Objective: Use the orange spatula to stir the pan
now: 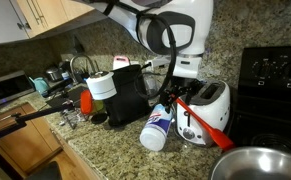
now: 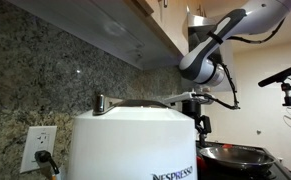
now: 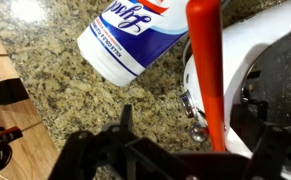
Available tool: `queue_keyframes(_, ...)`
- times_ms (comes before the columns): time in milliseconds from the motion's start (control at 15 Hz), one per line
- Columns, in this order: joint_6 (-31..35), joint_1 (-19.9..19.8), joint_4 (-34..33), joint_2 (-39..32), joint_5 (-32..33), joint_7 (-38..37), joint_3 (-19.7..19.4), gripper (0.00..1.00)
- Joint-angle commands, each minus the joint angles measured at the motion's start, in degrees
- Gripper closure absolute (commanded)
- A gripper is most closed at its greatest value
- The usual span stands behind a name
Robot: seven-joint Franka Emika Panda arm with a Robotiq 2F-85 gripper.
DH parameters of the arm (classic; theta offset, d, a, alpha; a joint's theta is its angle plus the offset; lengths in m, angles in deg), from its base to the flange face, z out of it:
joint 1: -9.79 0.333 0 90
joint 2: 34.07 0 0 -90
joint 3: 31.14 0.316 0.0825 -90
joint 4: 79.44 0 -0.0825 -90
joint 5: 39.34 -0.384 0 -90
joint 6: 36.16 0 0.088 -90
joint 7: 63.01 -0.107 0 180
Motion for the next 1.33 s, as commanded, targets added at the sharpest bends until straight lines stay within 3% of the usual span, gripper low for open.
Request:
queue_keyframes(0,-2.6,-0.4,-2.4,-1.3,-1.2,1.7,0.1,0.00)
queue_keyframes(267,-3.0,-0.4,-2.5,-0.9,-1.4,1.8,0.2,0.00)
queue_keyframes(400,-3.1,-0.2,-2.5,-0.8,-1.3,2.0,0.3,0.11)
queue_keyframes(533,-3.4,-0.1,-2.6,-0.8,-1.3,2.5,0.6,0.00)
queue_keyframes(933,-4.1,0.1,-2.6,-1.1,-1.3,4.3,0.7,0.00)
queue_keyframes(1000,-4.3,0.2,-2.8,-1.4,-1.3,4.2,0.6,0.07)
queue_keyframes(1067,-4.5,0.2,-3.1,-1.7,-1.2,4.1,0.6,0.26)
queue_keyframes(1267,-4.5,0.3,-3.8,-2.4,-1.2,3.9,0.6,0.49)
